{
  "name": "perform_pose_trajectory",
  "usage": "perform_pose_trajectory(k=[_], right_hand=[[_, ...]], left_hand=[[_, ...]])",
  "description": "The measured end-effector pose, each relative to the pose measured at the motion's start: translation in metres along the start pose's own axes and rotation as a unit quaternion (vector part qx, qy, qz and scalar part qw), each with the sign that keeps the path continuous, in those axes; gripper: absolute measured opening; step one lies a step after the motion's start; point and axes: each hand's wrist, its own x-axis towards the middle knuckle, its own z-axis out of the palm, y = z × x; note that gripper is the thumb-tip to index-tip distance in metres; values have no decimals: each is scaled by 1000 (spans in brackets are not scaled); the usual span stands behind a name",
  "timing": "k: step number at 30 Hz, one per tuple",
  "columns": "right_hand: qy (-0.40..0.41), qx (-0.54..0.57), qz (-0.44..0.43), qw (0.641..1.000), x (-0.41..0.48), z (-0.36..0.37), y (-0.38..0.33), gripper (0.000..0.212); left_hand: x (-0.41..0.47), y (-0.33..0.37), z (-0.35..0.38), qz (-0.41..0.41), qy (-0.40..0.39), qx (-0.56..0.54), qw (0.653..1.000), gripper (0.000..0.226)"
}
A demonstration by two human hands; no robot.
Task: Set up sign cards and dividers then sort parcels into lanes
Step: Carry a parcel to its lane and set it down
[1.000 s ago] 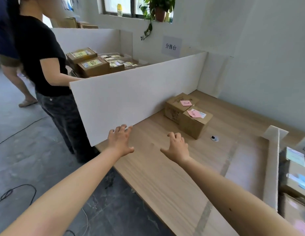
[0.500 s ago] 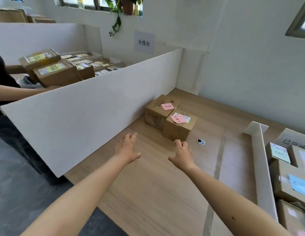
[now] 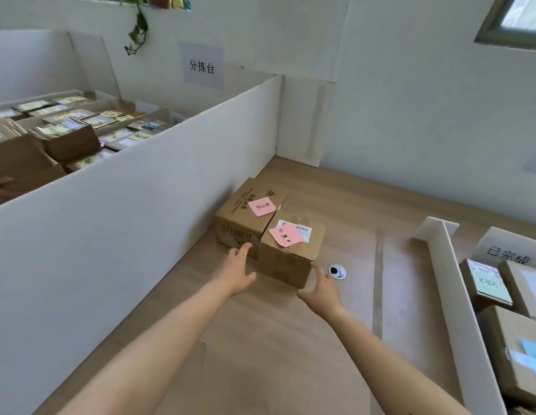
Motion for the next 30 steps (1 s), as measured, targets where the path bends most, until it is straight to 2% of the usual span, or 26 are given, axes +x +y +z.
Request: perform_pose_trajectory(k=[7, 14, 30], right_hand=[[-3, 74, 21, 997, 51, -12, 5, 82], [-17, 143, -1, 990, 75, -10, 8, 80], [-10, 226, -4, 974, 77, -4, 24, 80]], left_hand=[[64, 15, 10, 5, -20, -50, 999, 80], [104, 15, 31, -1, -40, -114, 993, 83], [99, 16, 50, 39, -37, -171, 984, 91]])
